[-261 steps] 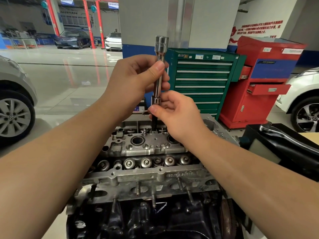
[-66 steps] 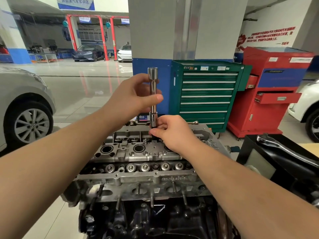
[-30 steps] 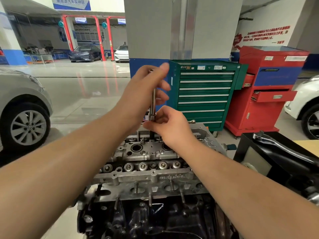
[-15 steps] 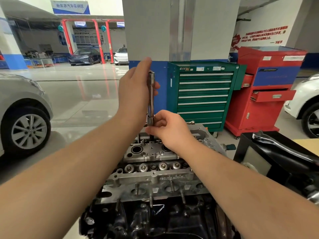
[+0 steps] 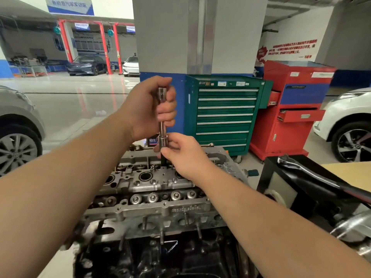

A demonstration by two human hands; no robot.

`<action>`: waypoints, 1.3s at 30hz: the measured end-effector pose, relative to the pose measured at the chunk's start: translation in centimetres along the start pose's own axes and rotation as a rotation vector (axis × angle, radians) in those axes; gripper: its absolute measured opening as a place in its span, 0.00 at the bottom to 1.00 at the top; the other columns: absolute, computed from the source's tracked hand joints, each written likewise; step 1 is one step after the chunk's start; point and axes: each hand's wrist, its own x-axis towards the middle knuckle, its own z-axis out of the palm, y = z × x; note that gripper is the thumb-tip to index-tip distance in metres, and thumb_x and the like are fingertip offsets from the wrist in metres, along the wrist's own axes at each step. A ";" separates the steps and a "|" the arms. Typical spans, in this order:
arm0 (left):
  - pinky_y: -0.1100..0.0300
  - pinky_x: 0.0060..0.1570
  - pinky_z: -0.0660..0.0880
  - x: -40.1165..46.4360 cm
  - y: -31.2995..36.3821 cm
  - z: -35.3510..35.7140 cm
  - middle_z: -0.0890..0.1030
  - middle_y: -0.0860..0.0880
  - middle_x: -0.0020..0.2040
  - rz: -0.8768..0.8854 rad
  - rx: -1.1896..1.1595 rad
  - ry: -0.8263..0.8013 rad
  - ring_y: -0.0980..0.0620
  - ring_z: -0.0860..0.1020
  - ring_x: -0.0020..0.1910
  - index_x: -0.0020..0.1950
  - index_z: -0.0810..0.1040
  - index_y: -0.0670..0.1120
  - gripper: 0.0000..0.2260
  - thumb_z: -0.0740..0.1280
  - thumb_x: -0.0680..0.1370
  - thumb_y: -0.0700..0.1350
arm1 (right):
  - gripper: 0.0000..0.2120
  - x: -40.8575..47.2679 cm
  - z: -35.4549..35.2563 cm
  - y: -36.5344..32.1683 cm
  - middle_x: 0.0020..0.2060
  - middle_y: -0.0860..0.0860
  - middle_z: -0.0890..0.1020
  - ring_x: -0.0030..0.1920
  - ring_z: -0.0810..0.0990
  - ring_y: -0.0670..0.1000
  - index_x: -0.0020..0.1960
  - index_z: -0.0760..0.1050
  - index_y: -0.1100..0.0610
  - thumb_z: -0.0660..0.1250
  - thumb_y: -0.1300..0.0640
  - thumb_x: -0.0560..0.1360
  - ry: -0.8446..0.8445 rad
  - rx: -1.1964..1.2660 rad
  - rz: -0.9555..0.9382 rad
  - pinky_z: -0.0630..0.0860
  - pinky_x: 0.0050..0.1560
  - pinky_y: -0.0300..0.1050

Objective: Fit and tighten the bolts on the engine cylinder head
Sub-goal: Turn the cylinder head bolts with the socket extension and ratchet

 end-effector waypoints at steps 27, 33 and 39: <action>0.56 0.53 0.79 -2.9 -4.2 1.0 0.84 0.57 0.49 0.436 0.401 0.550 0.56 0.83 0.51 0.57 0.78 0.56 0.16 0.74 0.74 0.61 | 0.15 -0.4 -3.2 -3.5 0.49 0.35 0.82 0.52 0.79 0.35 0.63 0.79 0.44 0.70 0.53 0.77 0.118 -0.278 -0.111 0.77 0.56 0.40; 0.55 0.52 0.79 -5.0 -6.8 -1.0 0.85 0.55 0.49 0.242 0.630 0.477 0.56 0.82 0.48 0.57 0.80 0.56 0.13 0.78 0.75 0.49 | 0.22 3.0 -10.1 -14.0 0.64 0.40 0.77 0.54 0.78 0.43 0.74 0.69 0.42 0.65 0.55 0.82 -0.104 -0.810 -0.482 0.72 0.53 0.31; 0.69 0.50 0.75 -5.8 -8.2 -1.2 0.83 0.61 0.49 0.245 0.711 0.466 0.63 0.79 0.49 0.55 0.78 0.65 0.15 0.78 0.75 0.50 | 0.13 5.3 -10.0 -18.3 0.51 0.34 0.76 0.49 0.77 0.39 0.66 0.77 0.43 0.66 0.53 0.83 -0.492 -1.169 -0.486 0.67 0.45 0.24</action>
